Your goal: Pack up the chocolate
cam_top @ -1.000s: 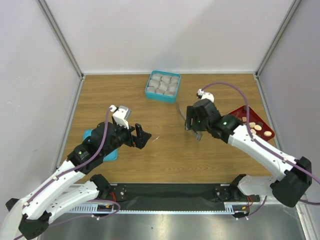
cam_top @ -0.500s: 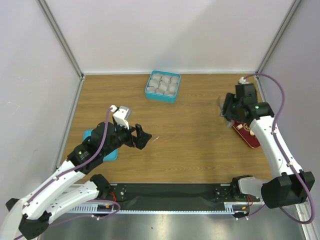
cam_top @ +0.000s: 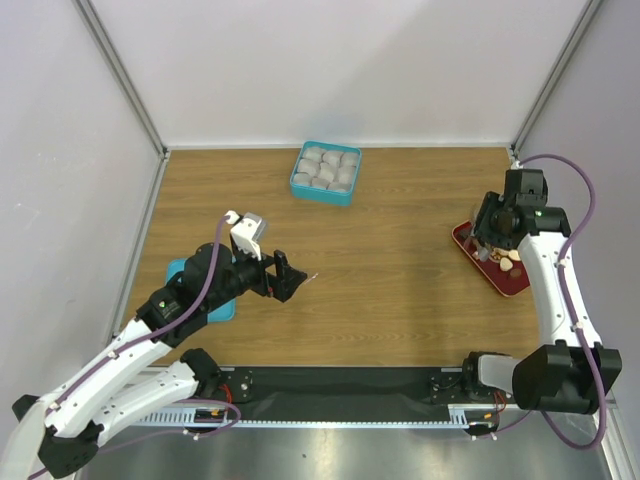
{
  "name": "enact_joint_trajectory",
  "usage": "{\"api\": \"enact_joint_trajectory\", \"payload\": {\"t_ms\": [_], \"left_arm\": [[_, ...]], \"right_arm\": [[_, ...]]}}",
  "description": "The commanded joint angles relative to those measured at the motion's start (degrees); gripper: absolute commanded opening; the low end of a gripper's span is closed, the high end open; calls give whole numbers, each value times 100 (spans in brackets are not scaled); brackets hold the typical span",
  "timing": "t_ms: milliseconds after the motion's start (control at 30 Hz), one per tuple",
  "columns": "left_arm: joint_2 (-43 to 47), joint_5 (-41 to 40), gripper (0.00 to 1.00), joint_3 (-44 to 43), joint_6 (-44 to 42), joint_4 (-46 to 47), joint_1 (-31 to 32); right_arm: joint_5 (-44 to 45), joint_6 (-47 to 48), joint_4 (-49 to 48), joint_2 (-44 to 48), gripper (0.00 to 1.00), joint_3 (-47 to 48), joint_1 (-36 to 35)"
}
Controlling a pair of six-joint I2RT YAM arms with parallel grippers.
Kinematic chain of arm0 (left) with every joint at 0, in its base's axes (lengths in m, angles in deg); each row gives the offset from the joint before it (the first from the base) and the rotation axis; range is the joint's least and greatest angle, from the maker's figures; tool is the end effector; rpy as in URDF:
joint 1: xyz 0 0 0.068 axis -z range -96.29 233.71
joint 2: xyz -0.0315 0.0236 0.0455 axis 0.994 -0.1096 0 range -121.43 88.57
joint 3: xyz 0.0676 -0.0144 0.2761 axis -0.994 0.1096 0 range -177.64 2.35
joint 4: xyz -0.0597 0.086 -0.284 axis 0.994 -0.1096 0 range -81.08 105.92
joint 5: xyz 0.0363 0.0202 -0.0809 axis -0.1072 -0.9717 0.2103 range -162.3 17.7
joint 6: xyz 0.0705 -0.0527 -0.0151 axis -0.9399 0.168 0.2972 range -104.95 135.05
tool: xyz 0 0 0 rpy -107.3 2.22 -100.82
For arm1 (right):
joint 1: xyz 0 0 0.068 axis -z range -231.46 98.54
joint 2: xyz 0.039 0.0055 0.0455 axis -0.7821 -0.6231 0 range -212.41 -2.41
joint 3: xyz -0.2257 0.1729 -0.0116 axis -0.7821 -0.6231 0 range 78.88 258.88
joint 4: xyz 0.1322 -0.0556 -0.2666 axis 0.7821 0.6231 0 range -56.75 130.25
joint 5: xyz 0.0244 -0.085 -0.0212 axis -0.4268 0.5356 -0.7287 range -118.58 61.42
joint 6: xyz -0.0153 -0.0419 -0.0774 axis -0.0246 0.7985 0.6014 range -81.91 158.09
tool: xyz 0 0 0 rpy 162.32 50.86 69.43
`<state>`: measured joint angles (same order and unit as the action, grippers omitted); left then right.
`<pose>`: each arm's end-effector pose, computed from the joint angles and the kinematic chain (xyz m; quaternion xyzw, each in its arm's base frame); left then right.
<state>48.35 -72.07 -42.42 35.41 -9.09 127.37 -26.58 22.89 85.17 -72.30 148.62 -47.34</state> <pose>0.1705 -0.1632 0.3209 0.1670 0.8043 -0.3037 0.4827 0.3073 -0.0249 0.3108 0.1642 0.9312 0.0150 0.3250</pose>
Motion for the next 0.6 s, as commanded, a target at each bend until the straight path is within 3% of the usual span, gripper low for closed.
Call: {"api": "enact_joint_trajectory", "payload": {"t_ms": [0,300,567], "left_arm": [[33,65,100,-110,-138,85,11],[-3,205,100,-84,-129,128,11],[68,381,100,-84,-120,199,11]], "right_arm": [[-121,263,-68,10,46,-153,150],[134,-290,-15,239,46,-671,282],[442,-466,345,423,46,-593,317]]}}
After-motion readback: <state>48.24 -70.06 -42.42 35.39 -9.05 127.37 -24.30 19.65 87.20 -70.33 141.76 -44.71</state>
